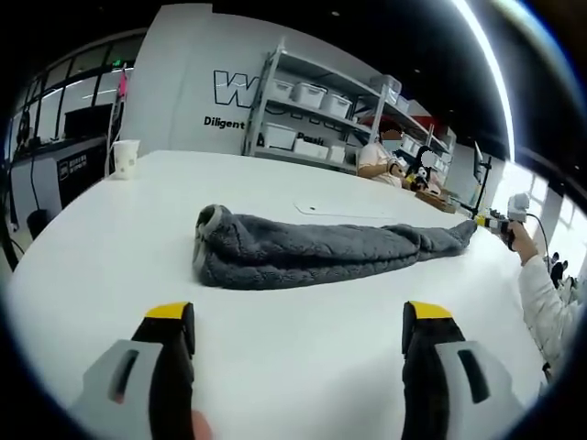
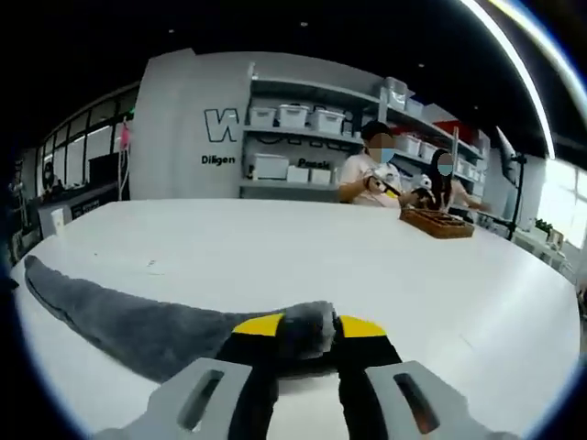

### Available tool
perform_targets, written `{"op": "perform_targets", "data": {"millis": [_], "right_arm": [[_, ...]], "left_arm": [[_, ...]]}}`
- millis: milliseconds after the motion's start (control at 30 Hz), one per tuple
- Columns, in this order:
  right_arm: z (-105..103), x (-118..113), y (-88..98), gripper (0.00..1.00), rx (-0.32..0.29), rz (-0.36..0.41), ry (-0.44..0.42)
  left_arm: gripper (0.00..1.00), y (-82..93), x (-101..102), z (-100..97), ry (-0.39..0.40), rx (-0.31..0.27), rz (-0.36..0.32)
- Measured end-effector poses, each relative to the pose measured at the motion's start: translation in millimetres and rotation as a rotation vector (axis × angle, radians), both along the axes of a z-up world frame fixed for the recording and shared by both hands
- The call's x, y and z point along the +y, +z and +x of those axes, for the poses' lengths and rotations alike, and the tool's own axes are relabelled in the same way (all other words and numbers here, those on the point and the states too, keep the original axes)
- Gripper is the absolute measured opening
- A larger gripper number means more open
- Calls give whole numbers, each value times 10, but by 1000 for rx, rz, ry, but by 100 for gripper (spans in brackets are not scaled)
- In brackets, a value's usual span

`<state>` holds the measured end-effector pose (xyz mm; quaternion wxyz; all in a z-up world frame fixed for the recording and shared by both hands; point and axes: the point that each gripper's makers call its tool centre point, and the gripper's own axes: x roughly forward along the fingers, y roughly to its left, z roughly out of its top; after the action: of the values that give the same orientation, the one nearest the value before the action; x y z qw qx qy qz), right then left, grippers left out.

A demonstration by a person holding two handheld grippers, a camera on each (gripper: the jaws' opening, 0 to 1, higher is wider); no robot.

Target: Open the folded towel by lifting each exposed corner and separating the folded layers until the towel lies flat within the target outline without major curled edges

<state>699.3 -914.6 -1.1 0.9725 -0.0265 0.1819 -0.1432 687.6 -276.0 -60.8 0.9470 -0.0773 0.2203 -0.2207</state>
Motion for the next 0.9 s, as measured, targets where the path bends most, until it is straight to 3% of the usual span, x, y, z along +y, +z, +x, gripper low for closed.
{"op": "perform_targets", "data": {"millis": [167,300,400,500,700,900], "right_arm": [[-70,-168,-101,47,45,-2,-65],[-96,-201,-124,84,65,5,-94],[-98,-177,-128,98,97,-13,-96],[-61,-55,-150,99,120,10,-45],[-4,120,-119,99,156,-24,13],[10,385,32,100,138,-31,80]], "left_arm": [[91,-9,0,-8,2,4,2],[92,-1,-11,-14,0,0,2],[92,-3,-22,-20,-3,1,4],[94,-7,-22,-14,-4,1,5],[99,48,-37,1,-11,-21,19],[99,71,-23,33,-12,-26,12]]}}
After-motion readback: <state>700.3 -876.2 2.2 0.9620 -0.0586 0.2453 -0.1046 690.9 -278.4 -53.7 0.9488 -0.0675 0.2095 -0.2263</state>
